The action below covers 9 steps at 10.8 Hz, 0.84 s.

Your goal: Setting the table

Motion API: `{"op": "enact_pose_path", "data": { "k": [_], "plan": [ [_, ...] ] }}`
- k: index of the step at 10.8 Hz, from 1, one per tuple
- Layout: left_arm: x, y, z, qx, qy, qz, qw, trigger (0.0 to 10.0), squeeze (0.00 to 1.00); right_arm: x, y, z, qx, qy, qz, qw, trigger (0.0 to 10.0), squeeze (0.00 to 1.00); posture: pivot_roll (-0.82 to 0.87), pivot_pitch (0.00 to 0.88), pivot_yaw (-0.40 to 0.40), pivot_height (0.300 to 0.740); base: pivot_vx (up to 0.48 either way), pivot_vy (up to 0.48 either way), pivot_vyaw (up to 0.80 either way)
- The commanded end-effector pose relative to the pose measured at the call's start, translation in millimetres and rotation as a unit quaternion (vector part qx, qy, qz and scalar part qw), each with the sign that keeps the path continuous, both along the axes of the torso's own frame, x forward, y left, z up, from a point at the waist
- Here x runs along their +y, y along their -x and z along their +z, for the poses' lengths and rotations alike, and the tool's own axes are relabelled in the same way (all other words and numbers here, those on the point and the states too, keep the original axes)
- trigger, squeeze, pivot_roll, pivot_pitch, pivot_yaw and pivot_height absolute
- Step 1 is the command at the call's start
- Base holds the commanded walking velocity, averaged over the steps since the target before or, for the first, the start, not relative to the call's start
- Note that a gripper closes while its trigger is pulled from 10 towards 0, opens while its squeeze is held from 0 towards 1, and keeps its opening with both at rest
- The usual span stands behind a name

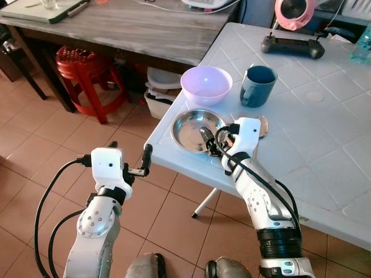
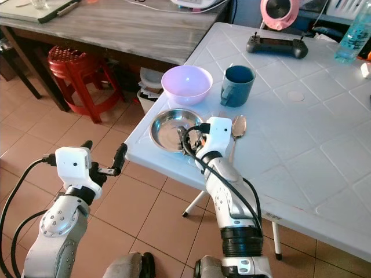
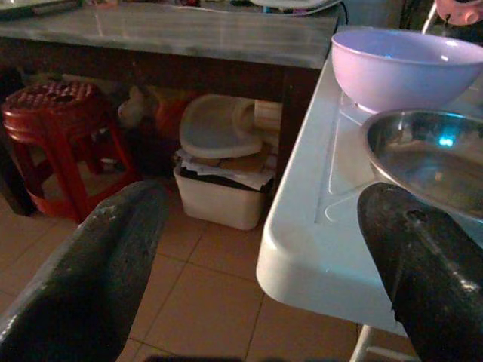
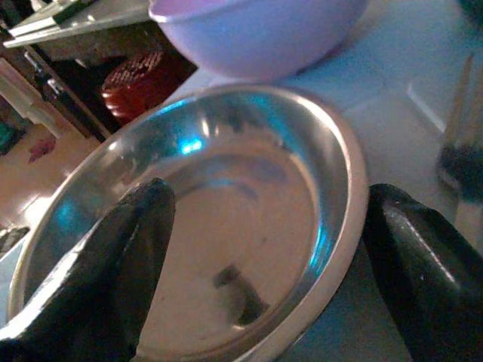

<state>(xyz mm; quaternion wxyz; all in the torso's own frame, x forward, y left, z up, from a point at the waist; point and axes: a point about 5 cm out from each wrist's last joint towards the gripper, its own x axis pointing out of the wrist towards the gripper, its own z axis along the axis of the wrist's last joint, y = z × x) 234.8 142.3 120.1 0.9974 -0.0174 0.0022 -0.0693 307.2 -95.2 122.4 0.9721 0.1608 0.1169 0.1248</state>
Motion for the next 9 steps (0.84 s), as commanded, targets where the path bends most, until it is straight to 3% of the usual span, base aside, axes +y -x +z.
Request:
{"op": "enact_pose_path", "data": {
  "k": [1,2,3,6,9],
  "plan": [
    [1.8,2.1,1,0.000,-0.009,-0.002,1.000,10.0,0.00,3.6,-0.5,0,0.011,-0.008,0.003,1.000,8.2,0.00,0.04,0.133,0.043,0.740,0.000,0.000,0.00],
    [2.2,2.5,1,0.000,-0.009,-0.002,1.000,10.0,0.00,3.3,-0.2,-2,0.014,-0.005,0.000,1.000,3.5,0.00,0.04,0.139,0.045,0.740,0.000,0.000,0.00],
    [1.5,3.0,1,0.004,-0.007,-0.008,1.000,10.0,0.00,2.3,-1.6,-3,0.022,-0.012,-0.007,1.000,0.0,0.00,0.04,0.142,0.045,0.740,0.000,0.000,0.00],
    [-2.0,4.8,-3,0.012,-0.003,-0.029,0.999,10.0,0.00,3.1,-5.4,-3,0.036,0.003,-0.016,0.999,0.0,0.00,0.04,0.139,0.045,0.740,0.000,0.000,0.00],
    [-10.5,15.0,-14,0.041,0.021,-0.096,0.994,10.0,0.00,-3.3,-10.4,-13,0.074,0.038,-0.033,0.996,0.0,0.00,0.04,0.138,0.039,0.740,0.000,0.000,0.00]
  ]
}}
